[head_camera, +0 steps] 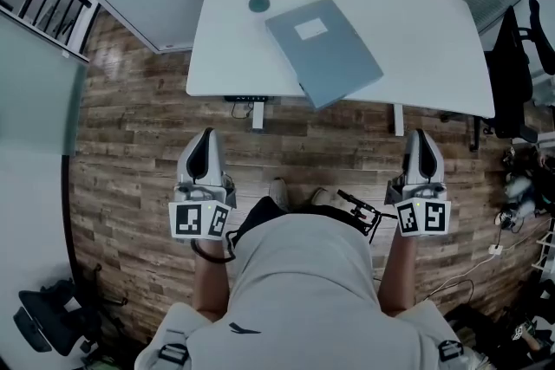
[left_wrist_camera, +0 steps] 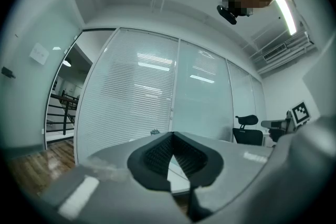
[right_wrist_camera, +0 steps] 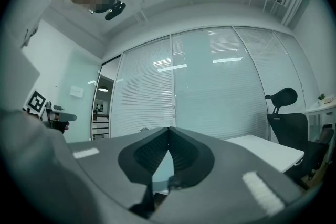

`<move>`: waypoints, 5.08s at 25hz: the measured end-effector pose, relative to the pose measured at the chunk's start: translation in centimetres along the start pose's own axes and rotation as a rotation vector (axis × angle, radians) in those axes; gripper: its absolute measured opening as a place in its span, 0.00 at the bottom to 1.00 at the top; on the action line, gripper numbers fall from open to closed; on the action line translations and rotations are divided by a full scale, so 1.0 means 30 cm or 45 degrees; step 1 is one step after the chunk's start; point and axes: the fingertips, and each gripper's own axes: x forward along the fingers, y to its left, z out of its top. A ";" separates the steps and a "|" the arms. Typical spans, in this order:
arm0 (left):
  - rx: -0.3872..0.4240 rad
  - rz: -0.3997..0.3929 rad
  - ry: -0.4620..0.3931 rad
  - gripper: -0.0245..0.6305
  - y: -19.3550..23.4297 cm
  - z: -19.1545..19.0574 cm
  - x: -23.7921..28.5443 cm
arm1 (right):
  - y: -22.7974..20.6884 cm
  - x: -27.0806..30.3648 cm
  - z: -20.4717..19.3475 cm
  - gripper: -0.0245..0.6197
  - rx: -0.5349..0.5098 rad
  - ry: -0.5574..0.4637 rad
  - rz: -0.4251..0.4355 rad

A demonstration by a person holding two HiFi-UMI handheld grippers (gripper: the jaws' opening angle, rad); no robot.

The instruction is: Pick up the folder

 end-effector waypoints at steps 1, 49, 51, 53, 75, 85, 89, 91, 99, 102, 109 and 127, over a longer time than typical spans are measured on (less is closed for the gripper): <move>-0.003 -0.006 0.002 0.05 0.014 0.000 0.009 | 0.008 0.010 0.000 0.04 0.000 0.002 -0.005; -0.001 -0.029 0.186 0.05 0.119 -0.136 0.819 | -0.286 0.770 -0.124 0.04 0.066 0.095 0.022; -0.032 -0.036 0.249 0.05 0.126 -0.179 0.839 | -0.290 0.775 -0.129 0.04 0.076 0.095 0.011; -0.066 -0.048 0.337 0.05 0.127 -0.238 0.857 | -0.296 0.776 -0.138 0.04 0.094 0.098 -0.002; -1.203 -0.161 1.283 0.58 -0.132 -0.828 0.999 | -0.320 0.779 -0.212 0.04 0.266 0.129 -0.054; -1.133 -0.166 1.316 0.54 -0.141 -0.878 0.982 | -0.328 0.765 -0.229 0.04 0.273 0.145 -0.054; -1.131 -0.185 1.309 0.53 -0.140 -0.877 0.982 | -0.323 0.797 -0.282 0.04 0.226 0.293 -0.005; -1.130 -0.188 1.304 0.53 -0.142 -0.878 0.980 | -0.325 0.822 -0.318 0.04 0.230 0.402 0.037; -1.126 -0.194 1.280 0.52 -0.135 -0.882 0.985 | -0.217 0.975 -0.571 0.64 0.223 0.982 0.441; -1.123 -0.197 1.276 0.52 -0.134 -0.884 0.984 | -0.171 1.018 -0.717 0.72 0.239 1.214 0.539; -1.120 -0.212 1.276 0.51 -0.137 -0.880 0.979 | -0.134 1.081 -0.957 0.81 0.451 1.522 0.610; -1.119 -0.221 1.262 0.51 -0.134 -0.876 0.980 | -0.067 1.067 -0.949 0.68 0.588 1.522 0.691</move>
